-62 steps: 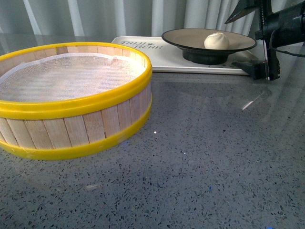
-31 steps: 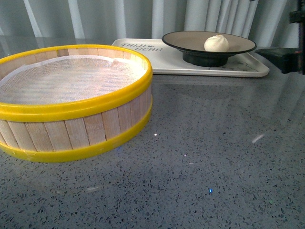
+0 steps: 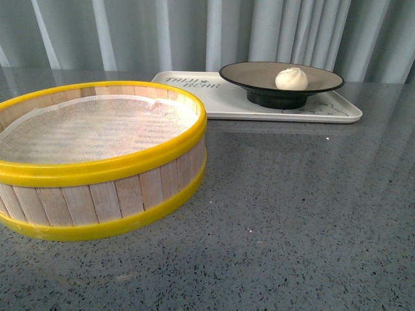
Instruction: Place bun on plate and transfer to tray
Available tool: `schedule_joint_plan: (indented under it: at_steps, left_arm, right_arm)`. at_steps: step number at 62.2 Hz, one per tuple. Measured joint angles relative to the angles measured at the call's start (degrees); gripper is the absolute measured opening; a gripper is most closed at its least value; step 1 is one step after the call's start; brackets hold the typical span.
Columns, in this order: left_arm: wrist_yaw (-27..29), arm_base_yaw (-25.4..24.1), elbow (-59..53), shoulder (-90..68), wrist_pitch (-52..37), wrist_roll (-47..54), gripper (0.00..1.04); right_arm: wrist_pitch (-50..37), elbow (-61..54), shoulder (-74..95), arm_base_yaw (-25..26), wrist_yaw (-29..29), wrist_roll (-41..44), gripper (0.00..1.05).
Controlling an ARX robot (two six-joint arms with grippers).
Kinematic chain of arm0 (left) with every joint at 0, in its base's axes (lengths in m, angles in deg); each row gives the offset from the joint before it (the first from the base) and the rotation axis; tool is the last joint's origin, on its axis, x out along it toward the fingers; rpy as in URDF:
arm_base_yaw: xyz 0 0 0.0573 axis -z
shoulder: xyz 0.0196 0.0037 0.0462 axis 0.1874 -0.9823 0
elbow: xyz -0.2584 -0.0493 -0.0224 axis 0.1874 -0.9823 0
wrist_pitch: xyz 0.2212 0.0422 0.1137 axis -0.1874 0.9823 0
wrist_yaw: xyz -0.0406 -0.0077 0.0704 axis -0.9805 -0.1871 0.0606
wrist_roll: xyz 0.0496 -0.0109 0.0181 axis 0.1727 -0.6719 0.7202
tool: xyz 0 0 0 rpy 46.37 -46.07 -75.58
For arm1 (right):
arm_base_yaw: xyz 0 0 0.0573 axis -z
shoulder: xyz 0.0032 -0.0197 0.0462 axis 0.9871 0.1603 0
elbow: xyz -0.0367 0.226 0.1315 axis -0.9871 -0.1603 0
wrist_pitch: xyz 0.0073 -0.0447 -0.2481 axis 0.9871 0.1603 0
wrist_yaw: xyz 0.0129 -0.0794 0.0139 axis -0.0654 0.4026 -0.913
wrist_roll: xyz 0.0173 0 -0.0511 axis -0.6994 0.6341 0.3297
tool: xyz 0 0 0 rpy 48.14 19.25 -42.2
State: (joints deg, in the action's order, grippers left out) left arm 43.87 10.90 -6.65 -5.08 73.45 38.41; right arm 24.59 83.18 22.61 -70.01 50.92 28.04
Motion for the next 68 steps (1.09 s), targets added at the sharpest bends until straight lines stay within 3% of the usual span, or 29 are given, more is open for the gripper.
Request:
schedule_joint_plan:
  at_steps: [2, 4, 8, 12, 37, 48, 53, 68]
  left_arm:
    - [0.00, 0.00, 0.00, 0.00, 0.00, 0.00, 0.98]
    - [0.00, 0.00, -0.02, 0.00, 0.00, 0.00, 0.98]
    - [0.00, 0.00, -0.02, 0.00, 0.00, 0.00, 0.98]
    - [0.02, 0.00, 0.00, 0.00, 0.00, 0.00, 0.98]
    - [0.00, 0.00, 0.00, 0.00, 0.00, 0.00, 0.98]
    - [0.00, 0.00, -0.02, 0.00, 0.00, 0.00, 0.98]
    - [0.00, 0.00, 0.00, 0.00, 0.00, 0.00, 0.98]
    - [0.02, 0.00, 0.00, 0.00, 0.00, 0.00, 0.98]
  right_arm:
    - [-0.57, -1.70, -1.33, 1.79, -3.26, 2.21, 0.95]
    - [4.81, -2.71, -3.74, 5.03, -12.76, 3.28, 0.88]
    - [11.50, -5.25, -7.06, 7.48, -24.35, 4.00, 0.78]
    - [14.12, -8.07, -9.27, 6.88, -30.14, 4.31, 0.67]
    - [19.15, -14.56, -21.09, -1.57, -23.50, 5.11, 0.01]
    - [21.73, -15.91, -25.49, -4.07, -21.18, 5.22, 0.02]
    - [23.43, -16.57, -27.76, -7.98, -15.65, 5.20, 0.02]
    - [25.07, -18.95, -32.46, -10.56, -14.88, 5.22, 0.02]
